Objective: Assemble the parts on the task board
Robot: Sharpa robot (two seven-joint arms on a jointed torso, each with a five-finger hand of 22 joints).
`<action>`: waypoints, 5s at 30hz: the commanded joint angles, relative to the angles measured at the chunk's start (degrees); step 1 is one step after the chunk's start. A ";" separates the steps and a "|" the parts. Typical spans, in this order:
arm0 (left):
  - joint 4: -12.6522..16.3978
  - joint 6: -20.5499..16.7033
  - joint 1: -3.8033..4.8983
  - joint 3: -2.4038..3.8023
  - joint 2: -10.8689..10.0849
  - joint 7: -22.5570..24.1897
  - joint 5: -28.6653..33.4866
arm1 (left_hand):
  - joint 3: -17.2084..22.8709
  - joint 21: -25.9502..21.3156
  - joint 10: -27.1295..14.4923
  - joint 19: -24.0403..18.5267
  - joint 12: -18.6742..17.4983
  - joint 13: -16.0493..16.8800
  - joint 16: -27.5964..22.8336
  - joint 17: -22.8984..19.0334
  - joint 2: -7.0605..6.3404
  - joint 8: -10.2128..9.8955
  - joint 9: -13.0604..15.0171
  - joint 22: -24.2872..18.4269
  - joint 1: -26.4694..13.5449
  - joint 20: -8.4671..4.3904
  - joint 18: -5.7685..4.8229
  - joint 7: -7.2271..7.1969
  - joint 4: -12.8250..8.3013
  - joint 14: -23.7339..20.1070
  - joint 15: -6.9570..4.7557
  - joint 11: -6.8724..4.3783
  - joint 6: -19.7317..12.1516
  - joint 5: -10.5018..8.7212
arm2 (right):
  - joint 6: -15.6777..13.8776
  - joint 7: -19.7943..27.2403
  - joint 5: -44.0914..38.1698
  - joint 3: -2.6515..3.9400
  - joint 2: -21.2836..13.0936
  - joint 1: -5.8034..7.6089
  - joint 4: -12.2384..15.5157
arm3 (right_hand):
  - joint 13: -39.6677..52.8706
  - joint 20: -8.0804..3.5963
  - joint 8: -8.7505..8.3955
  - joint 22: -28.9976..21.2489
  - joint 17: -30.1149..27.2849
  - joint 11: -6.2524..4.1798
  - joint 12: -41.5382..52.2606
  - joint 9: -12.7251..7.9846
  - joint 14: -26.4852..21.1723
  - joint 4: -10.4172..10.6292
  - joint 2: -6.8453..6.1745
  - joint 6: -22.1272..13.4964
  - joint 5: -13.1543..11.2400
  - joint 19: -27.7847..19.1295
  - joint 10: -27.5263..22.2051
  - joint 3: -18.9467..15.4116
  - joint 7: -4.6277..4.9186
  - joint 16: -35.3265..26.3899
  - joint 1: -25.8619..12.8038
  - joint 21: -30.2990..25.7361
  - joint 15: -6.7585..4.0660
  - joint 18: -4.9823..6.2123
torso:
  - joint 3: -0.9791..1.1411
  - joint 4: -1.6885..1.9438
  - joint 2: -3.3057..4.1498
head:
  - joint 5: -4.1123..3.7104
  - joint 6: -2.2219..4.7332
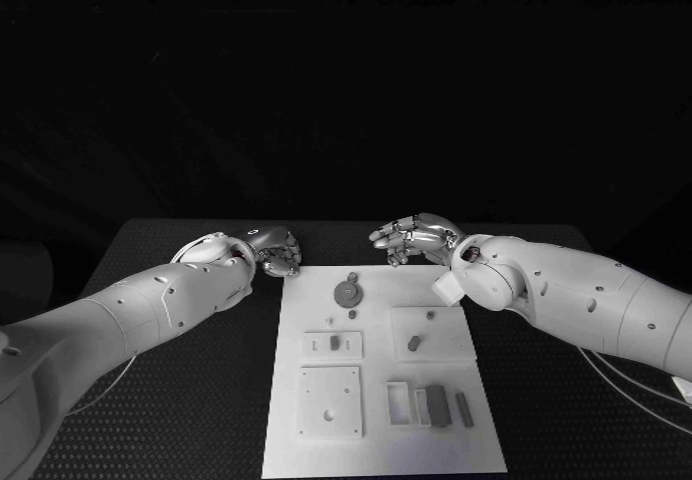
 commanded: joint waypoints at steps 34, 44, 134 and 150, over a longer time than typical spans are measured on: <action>22.75 -0.09 4.16 2.02 -10.94 -2.55 7.02 | 0.22 -0.25 0.47 0.34 -0.88 -0.32 -0.87 0.17 0.31 0.04 -0.29 -11.37 -0.83 0.12 -0.46 0.04 0.19 0.51 0.18 0.09 0.41 0.12 | -11.08 -10.06 1.13 -0.25 1.60 0.06 3.88 | -0.92 0.26 0.97 0.03 -0.11 -0.44 0.23 -0.11 0.50 1.71 -0.33 0.48 -0.03 0.43 0.71 -0.49 0.22 -0.35 -1.68 -0.50 -0.62 0.81 | 0.07 0.25 -0.62 | 0.59 0.87; 29.20 -0.97 4.17 2.50 -12.94 -3.04 7.10 | 0.25 -0.23 0.59 0.38 -0.91 -0.33 -0.92 0.22 0.24 0.10 -0.30 -11.40 -0.80 0.12 -0.46 -0.01 0.15 0.60 0.15 0.04 0.55 0.11 | -16.49 -15.39 8.02 -1.41 2.72 0.04 7.38 | -1.21 -0.06 1.34 0.16 -0.15 -0.70 0.90 -0.12 1.13 2.55 -1.20 0.89 -0.03 1.03 1.25 -0.73 -0.03 -0.25 -2.32 -0.39 -0.89 0.81 | -0.36 0.53 -1.24 | 0.05 0.87; 34.71 -0.77 4.17 2.64 -13.01 -3.05 10.20 | -3.13 -0.44 -4.35 -3.30 -2.19 -2.30 -3.61 0.51 -2.48 -2.75 -1.96 -12.59 -4.40 1.73 -0.46 0.92 0.27 -2.29 2.05 2.17 -4.56 1.64 | -20.11 -11.21 6.29 -2.94 3.29 -1.10 12.40 | -3.46 -1.98 8.62 1.47 0.85 -5.12 4.46 4.00 4.93 -2.09 6.42 12.03 -0.01 4.57 6.75 0.41 -4.85 1.96 1.98 1.25 -4.92 0.81 | -0.27 0.51 -1.13 | -0.44 1.02; 34.23 -0.86 4.22 2.63 -13.59 -3.37 13.46 | -5.37 -0.21 -13.37 -7.00 -1.95 -5.73 -5.24 1.83 -8.00 -5.13 -1.97 -13.01 -6.24 3.07 -0.46 -0.53 3.59 -5.75 3.43 5.25 -13.52 -0.68 | -17.83 -12.44 0.94 -2.94 2.64 -1.10 10.76 | -2.43 -2.34 9.50 1.54 1.74 -5.46 5.90 6.02 4.85 -2.13 6.42 12.09 0.00 4.71 6.62 0.14 -5.17 3.28 2.63 2.40 -5.32 0.81 | -0.29 0.53 -1.14 | -0.48 0.99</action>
